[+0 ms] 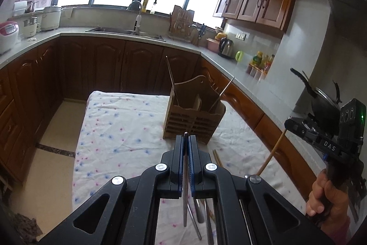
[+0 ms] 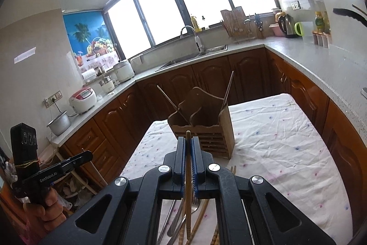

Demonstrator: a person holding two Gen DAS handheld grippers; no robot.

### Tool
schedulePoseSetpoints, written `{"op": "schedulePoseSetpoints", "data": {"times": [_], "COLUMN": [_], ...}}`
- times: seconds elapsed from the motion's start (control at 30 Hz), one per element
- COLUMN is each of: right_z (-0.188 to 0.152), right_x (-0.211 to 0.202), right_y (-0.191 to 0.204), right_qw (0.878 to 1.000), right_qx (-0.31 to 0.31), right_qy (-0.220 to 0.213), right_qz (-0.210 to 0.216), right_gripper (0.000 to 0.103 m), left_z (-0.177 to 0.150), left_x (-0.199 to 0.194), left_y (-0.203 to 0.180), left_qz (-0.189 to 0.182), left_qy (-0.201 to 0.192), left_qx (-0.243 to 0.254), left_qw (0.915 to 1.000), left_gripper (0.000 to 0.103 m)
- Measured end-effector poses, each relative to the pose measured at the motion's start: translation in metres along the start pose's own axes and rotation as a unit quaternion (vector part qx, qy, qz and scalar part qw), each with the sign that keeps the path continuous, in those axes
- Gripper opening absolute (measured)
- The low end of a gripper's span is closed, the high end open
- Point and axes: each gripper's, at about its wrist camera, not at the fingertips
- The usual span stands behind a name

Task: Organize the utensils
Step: 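Lift both held chopsticks and lower them into the wooden holder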

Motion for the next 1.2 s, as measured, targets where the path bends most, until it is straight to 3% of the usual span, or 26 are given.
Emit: {"op": "schedulePoseSetpoints", "data": {"times": [0.43,0.7,0.97,1.2], "right_z": [0.020,0.053,0.099,0.122], "right_x": [0.003,0.009,0.028,0.061], "right_y": [-0.011,-0.022,-0.040,-0.059], "right_qw": [0.999,0.995,0.986,0.979], "right_qx": [0.015,0.025,0.038,0.049], "right_qy": [-0.046,-0.096,-0.154,-0.186], "right_qz": [-0.016,-0.026,-0.049,-0.071], "right_gripper": [0.005,0.005,0.005,0.005], "left_z": [0.019,0.051,0.092,0.099], "left_x": [0.008,0.027,0.061,0.121], "left_y": [0.001,0.002,-0.007,-0.010], "left_qz": [-0.006,-0.016,-0.023,-0.008], "left_qy": [-0.028,-0.076,-0.137,-0.173], "left_qx": [-0.001,-0.008,-0.008,-0.009], "left_qw": [0.9996,0.9970,0.9903,0.9849], "left_gripper": [0.002,0.002,0.002,0.002]}}
Point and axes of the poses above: each gripper's, at about its wrist camera, not at the fingertips, and x roughly the way its jaws point, y to its left, z to its top, and after that the axes turned 9 degrees about -x, right-handed
